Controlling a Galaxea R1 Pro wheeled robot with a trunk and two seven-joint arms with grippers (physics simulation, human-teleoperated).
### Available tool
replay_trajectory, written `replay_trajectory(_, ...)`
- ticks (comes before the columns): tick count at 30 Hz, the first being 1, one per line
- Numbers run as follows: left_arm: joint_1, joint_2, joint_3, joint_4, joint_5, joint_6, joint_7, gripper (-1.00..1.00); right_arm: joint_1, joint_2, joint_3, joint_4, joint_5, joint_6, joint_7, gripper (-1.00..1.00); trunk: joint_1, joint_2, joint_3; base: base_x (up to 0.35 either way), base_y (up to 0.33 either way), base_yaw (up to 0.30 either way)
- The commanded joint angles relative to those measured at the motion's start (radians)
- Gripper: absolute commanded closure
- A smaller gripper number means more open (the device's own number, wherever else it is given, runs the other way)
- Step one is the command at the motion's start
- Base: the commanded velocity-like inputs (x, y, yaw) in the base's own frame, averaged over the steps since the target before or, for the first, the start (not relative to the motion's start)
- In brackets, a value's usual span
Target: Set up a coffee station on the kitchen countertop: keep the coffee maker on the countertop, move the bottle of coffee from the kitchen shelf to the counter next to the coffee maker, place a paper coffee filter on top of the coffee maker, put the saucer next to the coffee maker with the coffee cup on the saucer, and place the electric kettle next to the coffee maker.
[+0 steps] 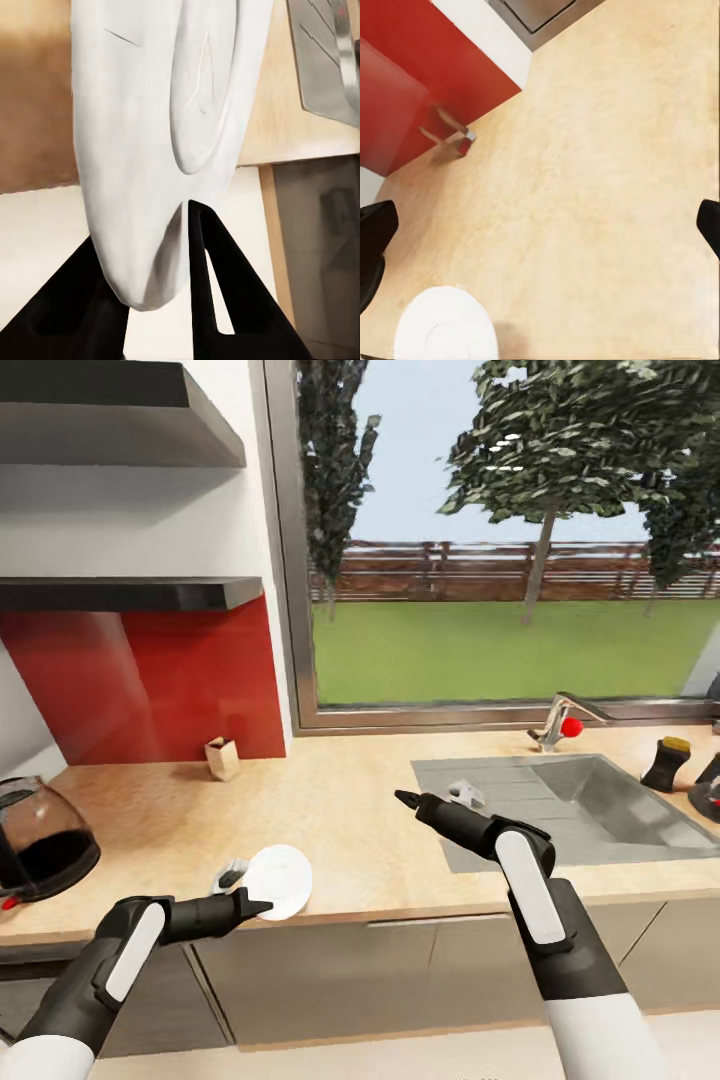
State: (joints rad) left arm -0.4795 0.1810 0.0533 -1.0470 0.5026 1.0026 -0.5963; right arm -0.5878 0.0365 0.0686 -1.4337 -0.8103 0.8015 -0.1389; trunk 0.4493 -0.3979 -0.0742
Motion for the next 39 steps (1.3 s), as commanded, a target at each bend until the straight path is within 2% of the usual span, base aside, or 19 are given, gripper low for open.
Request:
replay_trajectory(1,-0.001,0.000,0.002,-0.003,-0.006,0.004,-0.005,1.00,-0.001,0.000,0.000,-0.001,-0.010,0.002,-0.010,-1.00,0.001,-0.002,-0.002,0.072,-0.271,-0.300)
replay_trajectory(5,-0.001,0.000,0.004,-0.011,-0.004,0.004,-0.012,1.00,-0.001,0.002,0.000,-0.001,-0.010,0.002,-0.010,-1.00,0.001,-0.002,-0.002,0.094,-0.272,-0.300)
replay_trajectory(7,0.000,-0.007,0.006,-0.028,0.007,0.003,-0.022,1.00,-0.001,0.003,0.000,-0.001,-0.010,0.002,-0.010,-1.00,0.001,-0.002,-0.002,0.052,-0.258,-0.300)
replay_trajectory(10,0.008,-0.046,0.005,-0.061,0.035,-0.001,-0.036,1.00,-0.001,0.004,0.002,-0.001,-0.010,0.002,-0.011,-1.00,0.001,-0.002,-0.002,0.016,-0.209,-0.300)
replay_trajectory(13,0.013,-0.067,0.002,-0.078,0.041,-0.003,-0.040,1.00,-0.001,0.005,0.003,-0.001,-0.010,0.002,-0.011,-1.00,0.001,-0.002,-0.002,0.003,-0.094,-0.300)
replay_trajectory(19,0.017,-0.069,-0.004,-0.104,0.038,-0.031,-0.040,1.00,-0.001,0.005,0.005,0.001,-0.010,0.002,-0.011,-1.00,0.001,-0.002,-0.005,0.000,-0.012,-0.289)
replay_trajectory(28,0.018,-0.066,-0.002,-0.114,0.040,-0.036,-0.041,1.00,-0.001,0.006,0.006,0.001,-0.010,0.002,-0.011,-1.00,0.001,-0.002,-0.012,0.000,0.000,-0.275)
replay_trajectory(34,0.018,-0.067,0.001,-0.114,0.042,-0.036,-0.042,1.00,-0.001,0.006,0.042,0.001,-0.010,0.002,-0.012,-1.00,0.001,-0.002,-0.017,-0.056,-0.083,-0.273)
replay_trajectory(39,0.018,-0.068,0.003,-0.113,0.039,-0.036,-0.042,1.00,-0.001,0.006,0.046,0.002,-0.010,0.002,-0.013,-1.00,0.001,-0.002,-0.022,-0.172,-0.217,-0.271)
